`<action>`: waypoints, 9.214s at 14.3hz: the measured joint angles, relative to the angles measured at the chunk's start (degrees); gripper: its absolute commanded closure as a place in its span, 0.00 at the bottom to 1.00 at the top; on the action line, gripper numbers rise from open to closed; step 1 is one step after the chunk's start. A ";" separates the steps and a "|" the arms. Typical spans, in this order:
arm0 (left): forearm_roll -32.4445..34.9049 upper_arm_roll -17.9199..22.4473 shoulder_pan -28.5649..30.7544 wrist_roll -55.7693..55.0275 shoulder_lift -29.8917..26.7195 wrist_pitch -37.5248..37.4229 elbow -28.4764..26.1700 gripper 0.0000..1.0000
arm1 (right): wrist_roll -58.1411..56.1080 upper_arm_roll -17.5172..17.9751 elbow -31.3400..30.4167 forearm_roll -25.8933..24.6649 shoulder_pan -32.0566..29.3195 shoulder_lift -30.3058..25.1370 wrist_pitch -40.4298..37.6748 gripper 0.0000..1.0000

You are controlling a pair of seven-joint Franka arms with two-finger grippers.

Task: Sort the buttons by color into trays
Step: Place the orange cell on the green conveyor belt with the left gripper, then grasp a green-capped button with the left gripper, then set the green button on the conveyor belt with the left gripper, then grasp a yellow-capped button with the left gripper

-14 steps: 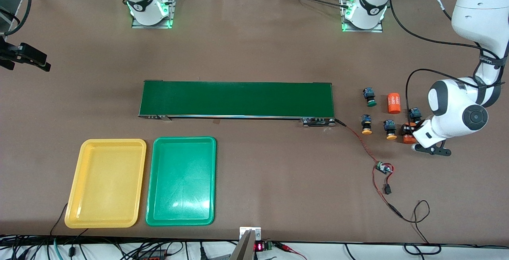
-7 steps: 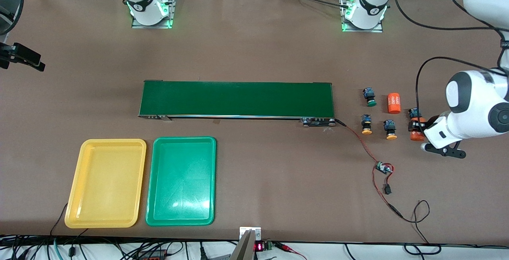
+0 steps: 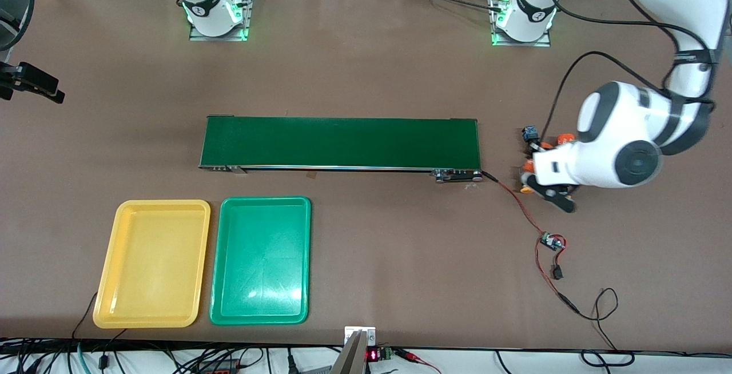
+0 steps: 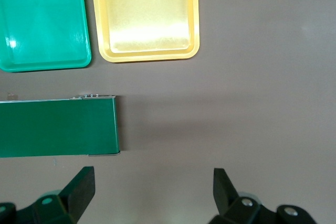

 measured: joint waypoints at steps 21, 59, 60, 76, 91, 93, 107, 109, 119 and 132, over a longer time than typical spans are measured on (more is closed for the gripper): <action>0.49 -10.39 0.20 19.23 -0.92 15.26 -12.49 0.00 | 0.00 -0.10 -0.03 0.00 -1.74 0.69 0.07 0.00; 22.55 -7.37 37.94 -32.32 6.87 33.05 -22.09 0.79 | 0.00 -0.14 -0.04 0.00 -4.93 2.65 2.12 0.00; 22.55 -8.83 38.16 -32.37 6.45 30.66 -21.49 0.79 | 0.00 -0.14 -0.04 0.00 -5.07 2.79 2.23 0.00; 7.26 -30.05 15.43 -56.13 5.90 13.56 -11.76 0.75 | 0.00 -0.14 -0.04 0.00 -5.63 3.06 2.85 0.00; 7.30 -26.28 11.52 -61.11 9.38 13.32 -9.84 0.00 | 0.01 -0.14 -0.05 0.00 -6.98 3.91 3.21 0.00; 7.42 -25.83 11.64 -61.10 8.43 3.03 -2.37 0.00 | 0.01 -0.14 -0.05 0.00 -7.19 4.00 3.23 0.00; 22.74 -15.46 16.02 -52.10 13.60 12.76 -6.94 0.00 | 0.01 0.22 -0.02 0.00 -7.14 4.05 3.50 0.00; 24.25 -15.39 18.43 -51.81 13.61 17.50 -10.26 0.00 | 0.01 0.22 -0.02 0.00 -7.14 4.05 3.51 0.00; 25.40 -15.52 21.49 -51.07 14.03 22.18 -14.66 0.79 | 0.01 0.18 -0.02 0.00 -7.29 4.05 3.53 0.00; 20.31 -35.04 15.61 -61.29 12.30 6.46 -8.10 0.83 | 0.01 0.32 -0.01 0.01 -7.10 4.05 3.52 0.00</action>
